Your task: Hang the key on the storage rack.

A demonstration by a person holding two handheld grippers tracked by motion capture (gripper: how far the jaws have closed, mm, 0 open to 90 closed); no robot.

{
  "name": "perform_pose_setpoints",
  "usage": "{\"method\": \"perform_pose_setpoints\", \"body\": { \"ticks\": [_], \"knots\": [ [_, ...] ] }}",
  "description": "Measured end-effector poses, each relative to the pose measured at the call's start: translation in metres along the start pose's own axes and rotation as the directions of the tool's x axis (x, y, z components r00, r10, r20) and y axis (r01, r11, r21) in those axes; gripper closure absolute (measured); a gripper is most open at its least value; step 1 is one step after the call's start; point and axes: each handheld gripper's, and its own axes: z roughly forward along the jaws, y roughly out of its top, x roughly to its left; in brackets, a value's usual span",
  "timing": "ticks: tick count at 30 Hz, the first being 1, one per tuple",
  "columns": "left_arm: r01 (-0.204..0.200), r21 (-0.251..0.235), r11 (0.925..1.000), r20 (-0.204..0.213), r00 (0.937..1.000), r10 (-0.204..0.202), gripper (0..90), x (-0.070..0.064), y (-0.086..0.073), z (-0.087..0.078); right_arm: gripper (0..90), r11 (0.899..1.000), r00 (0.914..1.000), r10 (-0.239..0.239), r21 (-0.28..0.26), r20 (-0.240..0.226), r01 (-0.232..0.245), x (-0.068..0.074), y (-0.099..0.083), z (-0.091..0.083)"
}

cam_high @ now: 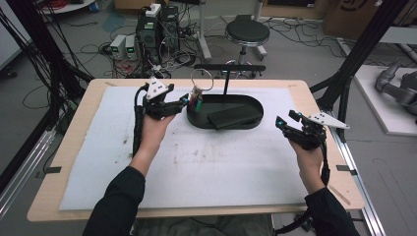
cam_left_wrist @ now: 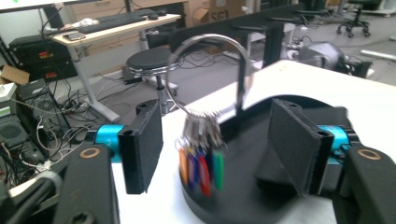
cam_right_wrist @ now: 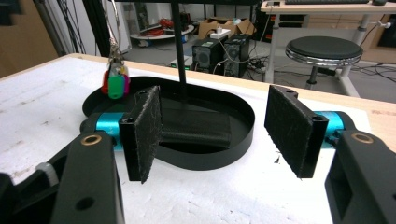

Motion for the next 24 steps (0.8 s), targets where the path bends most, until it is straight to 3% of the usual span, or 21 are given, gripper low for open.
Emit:
{"method": "perform_pose_setpoints", "body": {
  "ticks": [8,16,24],
  "knots": [
    [-0.03,0.045,0.9986,0.045,0.9986,0.028,34.6,-0.011,-0.029,-0.054,37.5,1.0,0.9998,-0.014,0.01,0.016,0.014,0.001,0.001,-0.001],
    [0.006,0.068,0.9977,-0.007,1.0,-0.005,32.8,0.0,-0.068,-0.097,37.0,0.999,0.9995,-0.025,0.024,0.022,0.024,0.005,0.002,-0.005],
    [0.017,0.062,0.9979,-0.05,0.9986,-0.013,31.3,0.006,-0.099,-0.121,36.7,0.998,0.9986,-0.046,0.051,0.026,0.044,0.008,-0.01,-0.01]
  ]
}}
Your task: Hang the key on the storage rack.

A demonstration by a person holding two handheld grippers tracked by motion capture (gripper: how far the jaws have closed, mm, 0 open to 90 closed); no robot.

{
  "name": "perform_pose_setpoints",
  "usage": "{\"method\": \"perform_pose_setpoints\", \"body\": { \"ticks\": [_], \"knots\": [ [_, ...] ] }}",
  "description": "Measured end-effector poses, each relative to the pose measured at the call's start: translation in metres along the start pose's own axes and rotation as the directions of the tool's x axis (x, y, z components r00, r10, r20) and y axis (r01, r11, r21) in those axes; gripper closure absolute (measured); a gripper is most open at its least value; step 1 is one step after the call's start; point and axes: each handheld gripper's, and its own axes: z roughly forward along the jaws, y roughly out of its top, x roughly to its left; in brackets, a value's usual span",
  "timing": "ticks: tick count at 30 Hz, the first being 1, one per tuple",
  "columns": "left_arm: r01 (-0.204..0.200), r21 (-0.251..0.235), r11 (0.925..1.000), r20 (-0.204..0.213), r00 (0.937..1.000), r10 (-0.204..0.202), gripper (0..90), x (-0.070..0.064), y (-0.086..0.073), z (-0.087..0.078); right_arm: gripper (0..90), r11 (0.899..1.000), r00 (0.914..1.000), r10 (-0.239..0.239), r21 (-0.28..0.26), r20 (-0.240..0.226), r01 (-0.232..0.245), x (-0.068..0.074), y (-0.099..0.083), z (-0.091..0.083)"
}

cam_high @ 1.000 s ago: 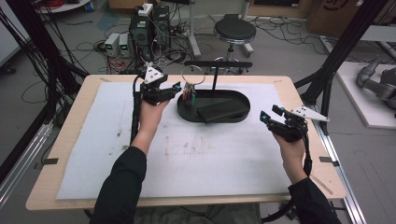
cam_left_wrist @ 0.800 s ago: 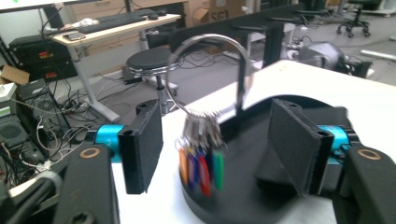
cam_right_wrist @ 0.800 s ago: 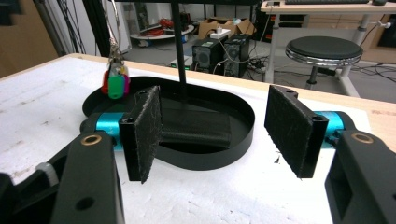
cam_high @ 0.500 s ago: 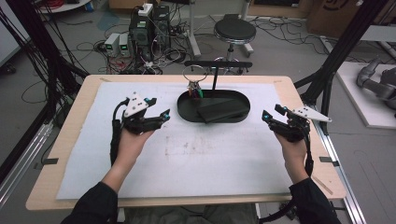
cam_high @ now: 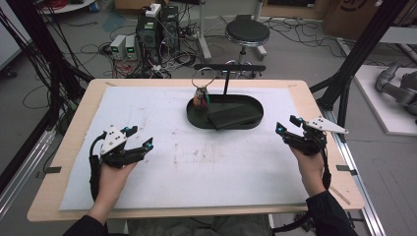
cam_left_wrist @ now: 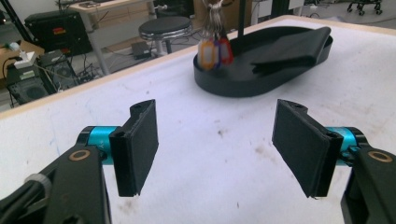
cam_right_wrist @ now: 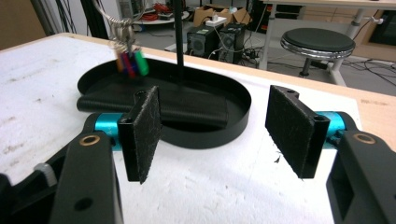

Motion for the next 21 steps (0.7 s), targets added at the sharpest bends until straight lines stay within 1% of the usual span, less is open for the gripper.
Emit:
{"method": "perform_pose_setpoints", "body": {
  "ticks": [2,4,6,12,15,21],
  "knots": [
    [0.005,0.006,1.0,0.0,1.0,-0.005,30.8,0.002,-0.003,-0.001,36.7,1.0,0.9999,-0.013,0.009,0.005,0.013,0.001,-0.004,-0.001],
    [0.008,0.003,1.0,-0.005,1.0,-0.008,29.3,0.004,-0.003,0.0,36.6,0.999,0.9995,-0.031,0.028,0.004,0.031,0.002,-0.007,0.0],
    [0.016,-0.002,0.9999,-0.004,0.9999,-0.016,28.2,0.005,-0.004,0.001,36.5,0.999,0.9993,-0.037,0.038,0.005,0.037,0.003,-0.008,0.001],
    [0.014,0.012,0.9998,0.0,0.9999,-0.014,27.3,0.005,-0.009,0.002,35.6,0.996,0.9979,-0.064,0.058,0.002,0.064,0.005,-0.01,0.005],
    [0.034,0.015,0.9993,-0.007,0.9994,-0.034,27.3,0.008,-0.011,0.002,35.3,0.996,0.9977,-0.068,0.066,-0.001,0.068,0.005,-0.011,0.006],
    [0.038,0.02,0.9991,-0.017,0.9991,-0.038,27.3,0.012,-0.013,0.0,34.3,0.996,0.9983,-0.059,0.071,-0.002,0.059,0.001,-0.013,0.007]
  ]
}}
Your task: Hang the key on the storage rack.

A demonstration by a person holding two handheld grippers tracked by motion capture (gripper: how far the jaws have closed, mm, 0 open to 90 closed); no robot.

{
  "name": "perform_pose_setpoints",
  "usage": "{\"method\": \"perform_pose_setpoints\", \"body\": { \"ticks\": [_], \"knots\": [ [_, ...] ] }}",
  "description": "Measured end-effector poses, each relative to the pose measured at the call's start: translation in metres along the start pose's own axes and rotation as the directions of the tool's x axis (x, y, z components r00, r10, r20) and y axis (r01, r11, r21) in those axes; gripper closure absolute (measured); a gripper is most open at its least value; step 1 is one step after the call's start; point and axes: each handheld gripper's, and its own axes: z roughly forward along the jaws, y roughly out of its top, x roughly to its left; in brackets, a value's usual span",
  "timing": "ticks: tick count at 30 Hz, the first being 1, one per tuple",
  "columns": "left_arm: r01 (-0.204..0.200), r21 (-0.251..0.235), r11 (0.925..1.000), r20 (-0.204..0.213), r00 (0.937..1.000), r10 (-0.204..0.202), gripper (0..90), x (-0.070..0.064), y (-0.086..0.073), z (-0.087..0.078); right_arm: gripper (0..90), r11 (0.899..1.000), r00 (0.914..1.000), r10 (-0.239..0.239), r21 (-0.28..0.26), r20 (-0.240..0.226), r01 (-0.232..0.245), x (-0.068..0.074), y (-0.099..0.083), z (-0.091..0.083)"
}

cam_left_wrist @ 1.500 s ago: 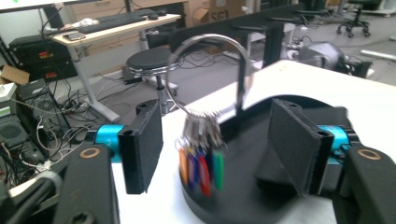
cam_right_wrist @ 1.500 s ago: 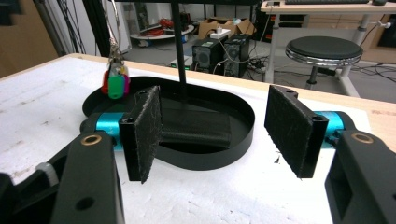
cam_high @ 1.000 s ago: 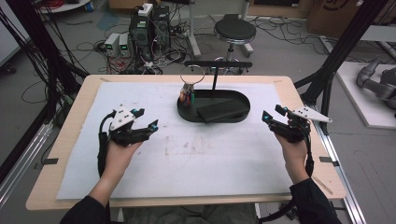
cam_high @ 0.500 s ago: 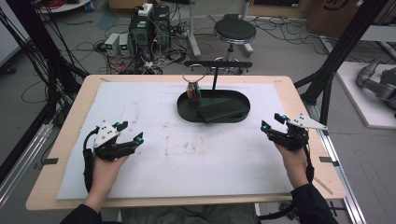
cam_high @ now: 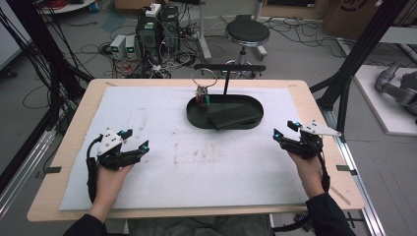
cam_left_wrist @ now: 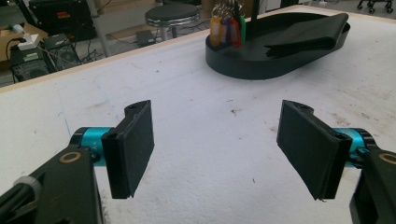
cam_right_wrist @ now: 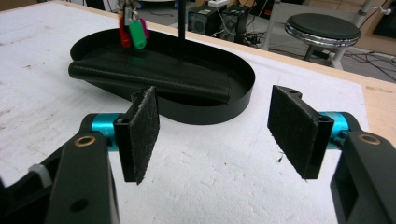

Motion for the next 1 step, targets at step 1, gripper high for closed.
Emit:
{"method": "perform_pose_setpoints", "body": {
  "ticks": [1],
  "knots": [
    [0.0,0.001,1.0,-0.003,1.0,0.0,27.4,0.0006,-0.0001,-0.0004,34.0,1.0,1.0,0.006,0.003,-0.001,-0.006,-0.0004,-0.0002,0.0003]
  ]
}}
